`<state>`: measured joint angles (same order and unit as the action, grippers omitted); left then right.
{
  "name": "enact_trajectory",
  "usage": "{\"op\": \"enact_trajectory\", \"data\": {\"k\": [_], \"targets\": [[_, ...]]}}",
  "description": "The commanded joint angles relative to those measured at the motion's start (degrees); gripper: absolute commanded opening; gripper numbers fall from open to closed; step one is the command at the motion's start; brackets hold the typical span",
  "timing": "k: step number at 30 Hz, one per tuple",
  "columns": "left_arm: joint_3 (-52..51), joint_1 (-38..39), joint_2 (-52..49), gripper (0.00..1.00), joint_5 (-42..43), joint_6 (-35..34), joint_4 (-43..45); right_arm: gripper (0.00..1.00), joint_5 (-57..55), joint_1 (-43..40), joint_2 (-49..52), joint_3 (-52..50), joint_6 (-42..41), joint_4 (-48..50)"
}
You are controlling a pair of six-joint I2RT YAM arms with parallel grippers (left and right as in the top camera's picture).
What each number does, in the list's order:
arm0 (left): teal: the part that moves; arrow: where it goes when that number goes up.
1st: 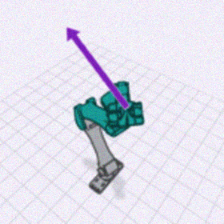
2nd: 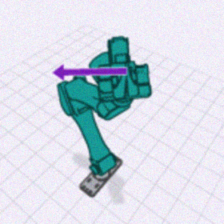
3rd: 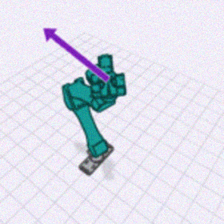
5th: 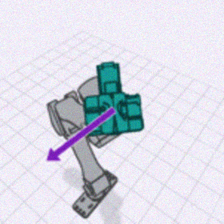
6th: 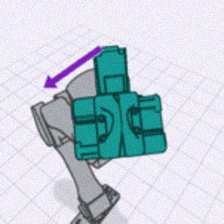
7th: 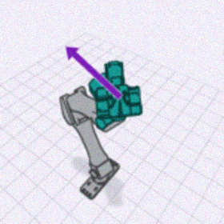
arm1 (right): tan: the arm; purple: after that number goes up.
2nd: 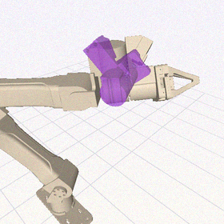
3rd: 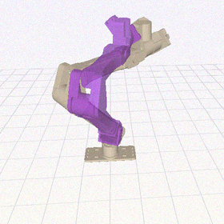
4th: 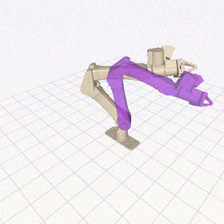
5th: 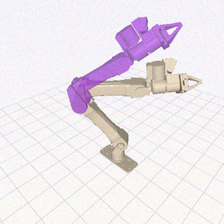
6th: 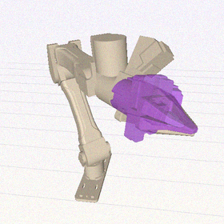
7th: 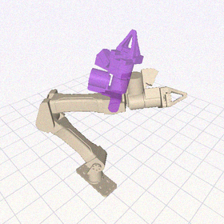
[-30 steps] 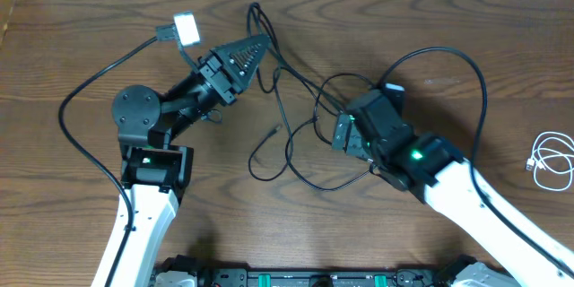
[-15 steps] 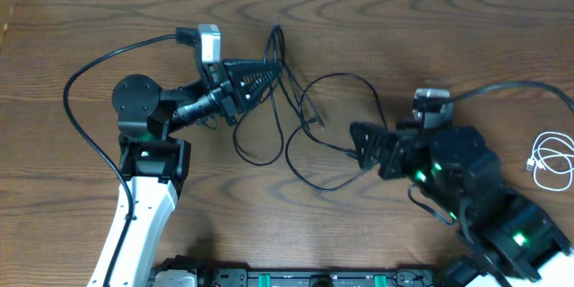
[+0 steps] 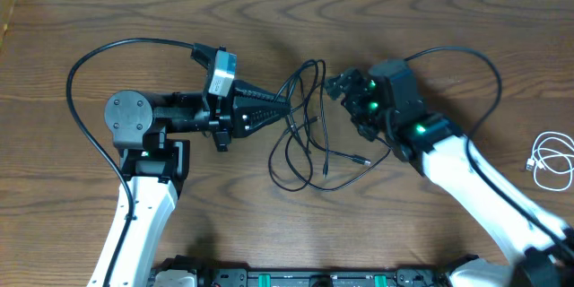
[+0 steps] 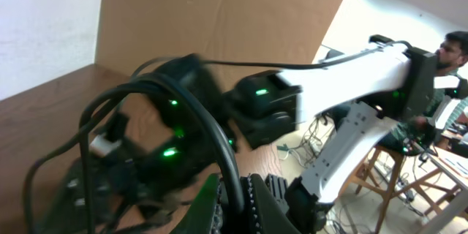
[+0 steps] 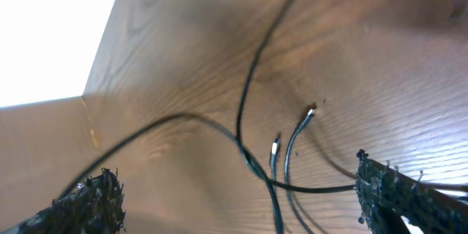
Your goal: Untangle cables
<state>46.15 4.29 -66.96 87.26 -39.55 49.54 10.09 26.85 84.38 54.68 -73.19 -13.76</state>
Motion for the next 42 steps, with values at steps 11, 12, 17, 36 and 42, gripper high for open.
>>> {"op": "enact_trajectory", "data": {"k": [11, 12, 17, 36, 42], "targets": [[-0.02, -0.48, 0.74, 0.08, 2.32, 0.55, 0.55, 0.74, 16.37, -0.39, 24.22, -0.11, -19.78, 26.23], [-0.02, -0.48, 0.74, 0.08, 2.32, 0.52, 0.55, 0.60, 15.52, -0.39, 25.14, -0.11, -19.06, 26.71], [-0.02, -0.48, 0.74, 0.07, 2.78, 0.50, 0.52, 0.01, 13.66, -1.44, 24.37, 0.09, -11.45, 28.28], [-0.04, -5.68, 0.72, 0.08, 2.78, 0.52, 0.28, 0.01, 17.92, -19.67, -17.70, 0.07, 21.79, -6.80], [-0.04, -9.25, 0.39, 0.08, 2.75, 0.55, 0.28, 0.01, 23.61, -23.56, -26.80, 0.07, 29.90, -10.29]]}}
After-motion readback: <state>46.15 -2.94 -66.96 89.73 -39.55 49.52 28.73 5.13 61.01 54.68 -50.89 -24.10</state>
